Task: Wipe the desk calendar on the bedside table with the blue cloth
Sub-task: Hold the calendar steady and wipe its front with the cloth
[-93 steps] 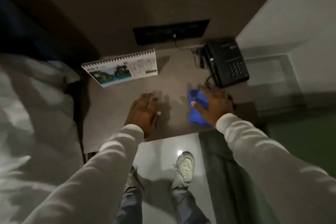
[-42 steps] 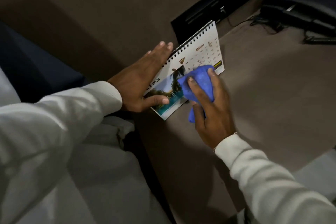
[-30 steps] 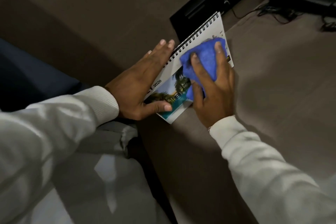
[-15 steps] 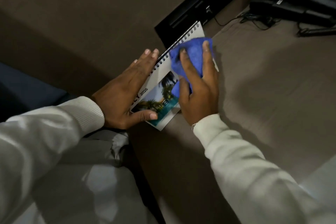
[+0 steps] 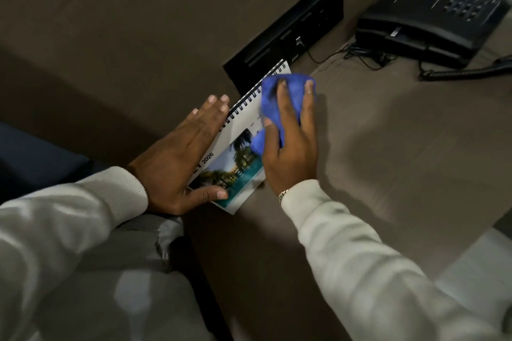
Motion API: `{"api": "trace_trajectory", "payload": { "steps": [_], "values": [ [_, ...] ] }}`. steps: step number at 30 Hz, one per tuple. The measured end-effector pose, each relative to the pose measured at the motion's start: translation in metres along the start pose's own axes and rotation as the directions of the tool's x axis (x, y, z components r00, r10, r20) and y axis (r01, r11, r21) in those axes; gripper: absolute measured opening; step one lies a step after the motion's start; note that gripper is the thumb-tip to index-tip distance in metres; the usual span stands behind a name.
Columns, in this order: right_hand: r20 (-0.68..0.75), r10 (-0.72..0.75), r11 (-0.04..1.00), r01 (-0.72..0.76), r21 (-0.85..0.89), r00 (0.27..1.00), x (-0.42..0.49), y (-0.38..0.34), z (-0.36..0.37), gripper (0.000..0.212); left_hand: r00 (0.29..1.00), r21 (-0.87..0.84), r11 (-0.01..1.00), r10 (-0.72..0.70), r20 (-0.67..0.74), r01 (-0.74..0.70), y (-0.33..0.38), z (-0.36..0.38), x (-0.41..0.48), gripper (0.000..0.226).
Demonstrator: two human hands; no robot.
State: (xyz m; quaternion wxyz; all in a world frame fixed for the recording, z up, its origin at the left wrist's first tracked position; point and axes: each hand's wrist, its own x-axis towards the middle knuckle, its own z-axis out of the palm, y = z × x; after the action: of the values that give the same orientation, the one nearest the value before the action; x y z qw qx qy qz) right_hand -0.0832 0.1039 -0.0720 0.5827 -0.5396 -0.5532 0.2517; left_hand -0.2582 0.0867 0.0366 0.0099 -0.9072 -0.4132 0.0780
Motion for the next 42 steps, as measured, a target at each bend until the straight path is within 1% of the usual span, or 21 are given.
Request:
{"api": "trace_trajectory", "payload": {
  "steps": [2, 4, 6, 9, 11, 14, 15, 17, 19, 20, 22, 25, 26, 28, 31, 34, 35, 37, 39, 40, 42],
  "values": [
    [0.044, 0.081, 0.996, -0.079, -0.049, 0.996, -0.009, 0.009, -0.006, 0.052, 1.0, 0.036, 0.999, 0.014, -0.002, -0.014, 0.0, -0.001, -0.001, 0.111],
    [0.085, 0.126, 0.989, -0.118, -0.094, 0.988, -0.028, 0.019, -0.012, 0.053, 1.0, 0.051, 0.998, 0.019, 0.002, -0.02, 0.0, 0.0, 0.0, 0.111],
    [0.154, 0.11, 0.991, -0.095, -0.096, 0.982, -0.046, 0.021, -0.014, 0.054, 1.0, 0.057, 0.998, 0.023, 0.003, -0.023, -0.001, 0.0, 0.0, 0.111],
    [0.264, 0.009, 0.998, 0.009, -0.066, 0.965, -0.058, 0.009, -0.012, 0.056, 0.999, 0.062, 0.997, 0.04, -0.009, -0.039, -0.002, 0.001, 0.0, 0.11],
    [0.236, -0.042, 0.998, 0.052, -0.036, 0.971, -0.051, 0.0, -0.008, 0.056, 0.999, 0.068, 0.997, 0.047, -0.02, -0.045, -0.002, 0.001, 0.0, 0.109],
    [0.113, -0.061, 0.998, 0.061, -0.001, 0.992, -0.027, 0.0, -0.004, 0.055, 0.999, 0.069, 0.997, 0.049, -0.018, -0.047, -0.003, 0.003, 0.0, 0.11],
    [0.085, -0.037, 0.999, 0.037, 0.006, 0.996, -0.02, 0.003, -0.004, 0.055, 0.999, 0.067, 0.997, 0.05, -0.022, -0.049, -0.004, 0.003, 0.0, 0.11],
    [0.074, 0.075, 0.997, -0.075, 0.001, 0.994, -0.014, 0.01, -0.004, 0.054, 0.998, 0.062, 0.997, 0.053, -0.028, -0.051, -0.005, 0.004, 0.0, 0.11],
    [0.084, 0.198, 0.979, -0.194, -0.054, 0.977, -0.026, 0.016, -0.005, 0.054, 0.998, 0.064, 0.997, 0.052, -0.023, -0.051, -0.005, 0.005, 0.0, 0.111],
    [0.091, 0.219, 0.974, -0.212, -0.08, 0.971, -0.036, 0.015, -0.006, 0.056, 0.999, 0.063, 0.997, 0.047, -0.021, -0.046, -0.006, 0.005, 0.0, 0.11],
    [0.136, 0.169, 0.984, -0.159, -0.079, 0.976, -0.059, 0.006, -0.003, 0.059, 0.999, 0.067, 0.997, 0.045, -0.025, -0.043, -0.005, 0.006, -0.001, 0.11],
    [0.212, 0.029, 1.0, -0.026, -0.015, 0.977, -0.084, -0.014, 0.007, 0.061, 0.997, 0.057, 0.997, 0.062, -0.036, -0.06, -0.005, 0.007, 0.0, 0.109],
    [0.21, -0.002, 1.0, -0.003, 0.028, 0.978, -0.084, -0.019, 0.009, 0.06, 0.997, 0.056, 0.996, 0.065, -0.044, -0.063, -0.005, 0.006, -0.001, 0.108],
    [0.15, -0.006, 0.997, -0.005, 0.072, 0.989, -0.067, -0.023, 0.012, 0.056, 0.997, 0.054, 0.997, 0.066, -0.047, -0.063, -0.005, 0.006, -0.002, 0.108],
    [0.027, 0.088, 0.995, -0.089, 0.034, 0.996, -0.034, -0.015, 0.008, 0.053, 0.997, 0.052, 0.997, 0.064, -0.053, -0.062, -0.006, 0.006, 0.0, 0.11],
    [-0.001, 0.268, 0.963, -0.268, -0.03, 0.963, -0.032, -0.005, 0.003, 0.052, 0.996, 0.052, 0.997, 0.066, -0.058, -0.063, -0.007, 0.007, 0.001, 0.111],
    [0.008, 0.294, 0.954, -0.293, -0.058, 0.956, -0.041, -0.004, 0.003, 0.052, 0.996, 0.049, 0.997, 0.067, -0.058, -0.064, -0.007, 0.007, 0.001, 0.111],
    [0.076, 0.253, 0.967, -0.25, -0.054, 0.964, -0.064, -0.009, 0.006, 0.055, 0.996, 0.042, 0.997, 0.068, -0.055, -0.066, -0.007, 0.007, 0.001, 0.111],
    [0.166, 0.153, 0.988, -0.157, 0.012, 0.974, -0.085, -0.019, 0.009, 0.062, 0.996, 0.035, 0.997, 0.067, -0.059, -0.065, -0.005, 0.007, 0.001, 0.109],
    [0.184, 0.107, 0.992, -0.116, 0.039, 0.977, -0.09, -0.023, 0.01, 0.064, 0.996, 0.03, 0.998, 0.065, -0.062, -0.063, -0.005, 0.008, 0.0, 0.108],
    [0.168, 0.055, 0.994, -0.07, 0.085, 0.984, -0.086, -0.027, 0.011, 0.064, 0.996, 0.02, 0.998, 0.062, -0.061, -0.061, -0.004, 0.008, 0.0, 0.107]
  ]
}}
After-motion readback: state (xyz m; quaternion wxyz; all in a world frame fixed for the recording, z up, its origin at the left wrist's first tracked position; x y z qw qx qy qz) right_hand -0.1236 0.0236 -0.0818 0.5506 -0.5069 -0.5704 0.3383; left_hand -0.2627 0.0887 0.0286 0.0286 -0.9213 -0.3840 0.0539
